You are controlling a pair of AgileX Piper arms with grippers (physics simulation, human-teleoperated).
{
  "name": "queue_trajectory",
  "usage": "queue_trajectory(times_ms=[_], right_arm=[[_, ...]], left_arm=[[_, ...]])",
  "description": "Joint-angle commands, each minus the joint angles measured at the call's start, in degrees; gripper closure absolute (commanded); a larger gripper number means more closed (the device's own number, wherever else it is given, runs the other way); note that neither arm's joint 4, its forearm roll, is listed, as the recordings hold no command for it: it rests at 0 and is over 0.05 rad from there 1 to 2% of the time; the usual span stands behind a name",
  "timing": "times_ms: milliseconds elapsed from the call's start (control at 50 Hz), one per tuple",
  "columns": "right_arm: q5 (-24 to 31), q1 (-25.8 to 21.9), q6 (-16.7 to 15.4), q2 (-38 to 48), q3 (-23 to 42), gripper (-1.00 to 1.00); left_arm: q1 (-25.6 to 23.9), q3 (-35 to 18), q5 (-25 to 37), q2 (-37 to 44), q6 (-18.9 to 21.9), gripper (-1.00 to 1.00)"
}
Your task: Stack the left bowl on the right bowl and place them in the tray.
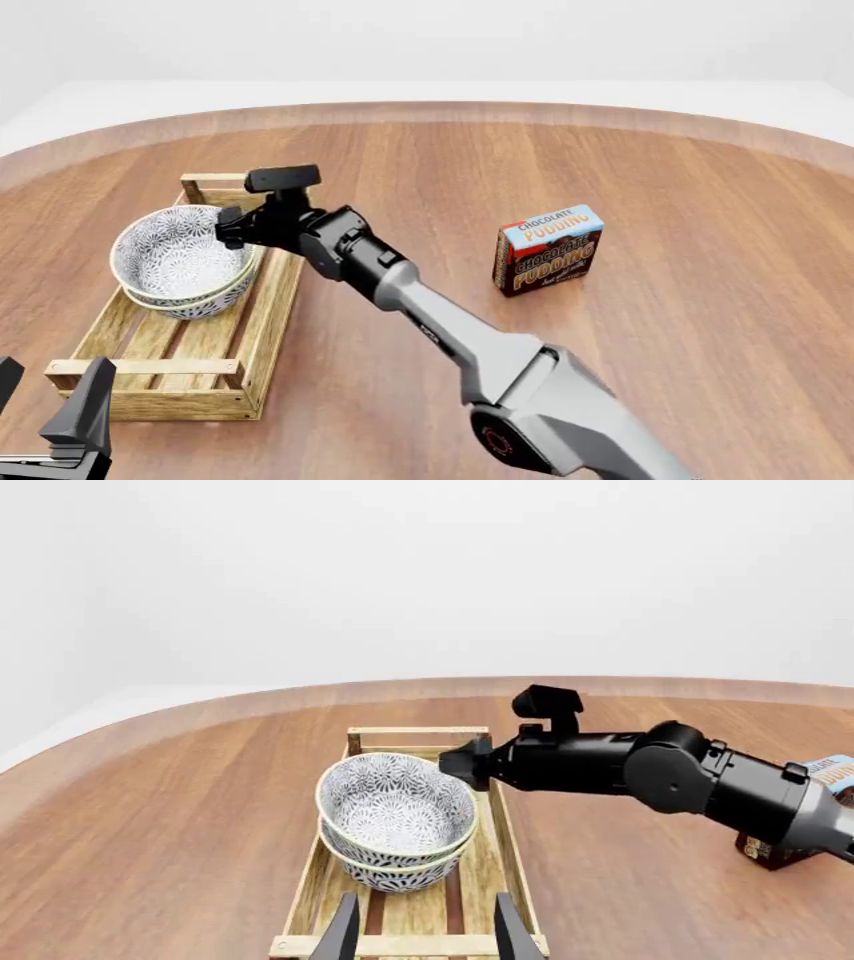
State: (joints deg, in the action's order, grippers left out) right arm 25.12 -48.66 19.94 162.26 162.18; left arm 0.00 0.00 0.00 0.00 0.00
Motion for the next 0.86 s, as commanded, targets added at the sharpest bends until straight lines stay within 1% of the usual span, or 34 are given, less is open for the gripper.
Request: queue_trajectory(times_ms=[20, 120, 180, 220, 260, 280, 320, 340, 360, 400, 420, 460, 480, 520, 700, 860], right_arm=[[1.7, 1.4, -1.2, -2.8, 0.0, -1.00], [2.5, 1.4, -1.9, -4.3, -0.1, -1.00], [3.4, 1.0, -2.8, -5.9, -0.1, -1.00], [4.1, 1.1, -4.2, -7.6, -0.1, -1.00], [4.4, 1.0, -4.6, -9.3, -0.2, -1.00], [-0.3, 0.9, -5.0, -14.2, -9.3, -1.00], [-7.5, 0.9, -4.6, -21.5, -22.7, -1.00], [-9.8, 0.8, -4.8, -24.3, -27.1, -1.00], [-10.8, 0.8, -5.3, -26.4, -29.7, -1.00], [-14.5, 0.3, -5.4, -31.6, -36.7, -1.00], [-14.9, 0.3, -6.6, -33.7, -38.7, -1.00], [-16.9, -0.1, -6.6, -37.2, -42.8, -1.00], [-17.4, -0.5, -7.2, -39.2, -44.8, -1.00], [-18.3, -0.8, -7.8, -42.0, -47.9, -1.00], [-20.0, -1.3, -9.8, -50.9, -57.0, -1.00], [-20.2, -0.7, -10.7, -55.8, -60.8, -1.00]], left_arm=[[0.0, 0.0, 0.0, 0.0, 0.0, -1.00], [0.0, 0.0, 0.0, 0.0, 0.0, -1.00], [0.0, 0.0, 0.0, 0.0, 0.0, -1.00], [0.0, 0.0, 0.0, 0.0, 0.0, -1.00], [0.0, 0.0, 0.0, 0.0, 0.0, -1.00], [0.0, 0.0, 0.0, 0.0, 0.0, -1.00], [0.0, 0.0, 0.0, 0.0, 0.0, -1.00], [0.0, 0.0, 0.0, 0.0, 0.0, -1.00], [0.0, 0.0, 0.0, 0.0, 0.0, -1.00], [0.0, 0.0, 0.0, 0.0, 0.0, -1.00], [0.0, 0.0, 0.0, 0.0, 0.0, -1.00], [0.0, 0.0, 0.0, 0.0, 0.0, -1.00], [0.0, 0.0, 0.0, 0.0, 0.0, -1.00], [0.0, 0.0, 0.0, 0.0, 0.0, -1.00], [0.0, 0.0, 0.0, 0.0, 0.0, -1.00], [0.0, 0.0, 0.0, 0.0, 0.0, -1.00]])
